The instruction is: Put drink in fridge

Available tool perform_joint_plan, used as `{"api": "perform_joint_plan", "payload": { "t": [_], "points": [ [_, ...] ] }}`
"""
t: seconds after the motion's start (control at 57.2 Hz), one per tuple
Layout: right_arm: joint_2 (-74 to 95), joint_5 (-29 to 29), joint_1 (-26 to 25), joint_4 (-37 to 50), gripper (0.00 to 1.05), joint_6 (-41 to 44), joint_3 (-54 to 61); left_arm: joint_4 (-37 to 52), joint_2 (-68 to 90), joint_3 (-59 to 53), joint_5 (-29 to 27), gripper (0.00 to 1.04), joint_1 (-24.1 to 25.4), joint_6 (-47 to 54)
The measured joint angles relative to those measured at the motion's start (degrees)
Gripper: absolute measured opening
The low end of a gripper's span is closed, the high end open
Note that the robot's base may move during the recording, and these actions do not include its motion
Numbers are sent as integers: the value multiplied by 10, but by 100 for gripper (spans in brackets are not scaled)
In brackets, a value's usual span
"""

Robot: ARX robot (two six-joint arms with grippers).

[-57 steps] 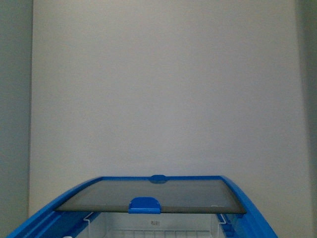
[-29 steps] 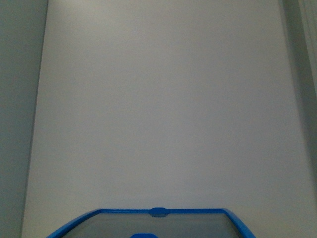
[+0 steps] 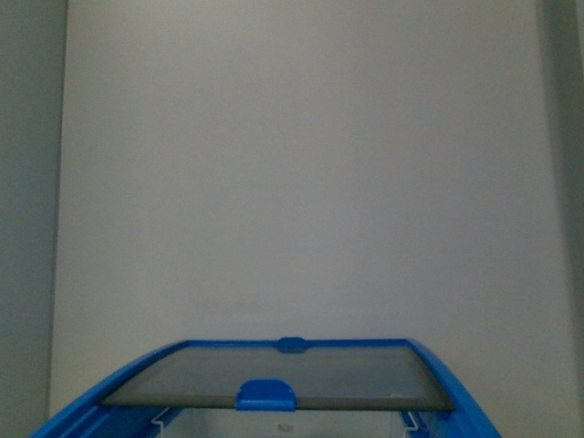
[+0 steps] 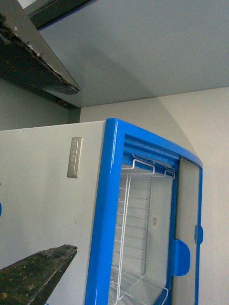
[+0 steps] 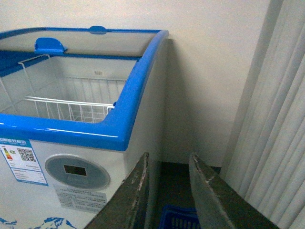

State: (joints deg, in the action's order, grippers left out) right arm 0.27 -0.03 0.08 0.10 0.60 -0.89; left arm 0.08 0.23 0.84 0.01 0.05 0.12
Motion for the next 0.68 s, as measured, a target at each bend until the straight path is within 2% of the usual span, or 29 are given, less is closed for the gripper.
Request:
{"api": "perform_joint_plan", "payload": {
  "t": [0.332,0.419,0.682],
  "points": [
    [0,0,0,0,79,0,0,0,0,0,0,97,0,0],
    [0,0,0,0,97,0,0,0,0,0,0,97,0,0],
    [0,0,0,0,97,0,0,0,0,0,0,97,0,0]
  ]
}}
